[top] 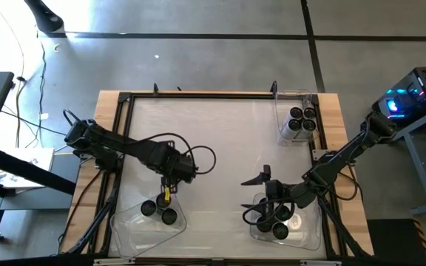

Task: Sort soda cans
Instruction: Put the white-blue soda can into the bottom left transparent bin

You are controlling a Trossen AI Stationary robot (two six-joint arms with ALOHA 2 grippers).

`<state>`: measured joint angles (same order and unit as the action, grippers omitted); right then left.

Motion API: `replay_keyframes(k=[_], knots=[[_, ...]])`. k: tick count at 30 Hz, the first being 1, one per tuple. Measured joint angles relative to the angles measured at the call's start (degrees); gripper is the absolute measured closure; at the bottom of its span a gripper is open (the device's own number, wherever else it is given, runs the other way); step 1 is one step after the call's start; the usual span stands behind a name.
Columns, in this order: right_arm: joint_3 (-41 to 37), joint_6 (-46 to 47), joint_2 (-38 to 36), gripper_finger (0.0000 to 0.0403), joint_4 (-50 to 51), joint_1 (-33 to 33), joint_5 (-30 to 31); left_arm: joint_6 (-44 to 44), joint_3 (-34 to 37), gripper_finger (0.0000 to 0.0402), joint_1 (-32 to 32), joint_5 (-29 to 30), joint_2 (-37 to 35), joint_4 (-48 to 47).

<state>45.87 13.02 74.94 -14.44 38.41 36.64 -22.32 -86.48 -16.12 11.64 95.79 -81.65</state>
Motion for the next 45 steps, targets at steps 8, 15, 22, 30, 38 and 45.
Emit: replay_keyframes(k=[8,15,22,30,38,45], knots=[[0.0,-0.13,0.0,0.0085,0.0,0.0,0.0,-2.07,-3.68,0.0172,0.39,-0.72,0.0,-0.71],[0.0,-0.17,0.0,0.0085,0.0,0.0,0.0,16.7,-7.03,0.0172,-0.07,-3.17,-0.08,-3.37],[0.0,-0.28,0.0,0.0085,0.01,-0.01,0.01,29.43,-4.02,0.0134,0.33,-1.8,-0.06,-8.25],[0.0,-0.55,0.0,0.0085,0.02,-0.15,0.02,37.26,1.56,0.0089,1.99,-3.13,0.59,-6.3],[0.0,-0.44,0.0,0.0085,0.03,-0.15,0.02,39.95,4.26,0.0087,1.57,-2.32,0.48,2.92],[0.0,-0.44,0.0,0.0085,0.06,-0.15,0.02,40.26,4.26,0.0088,1.03,-2.52,0.48,3.68]])
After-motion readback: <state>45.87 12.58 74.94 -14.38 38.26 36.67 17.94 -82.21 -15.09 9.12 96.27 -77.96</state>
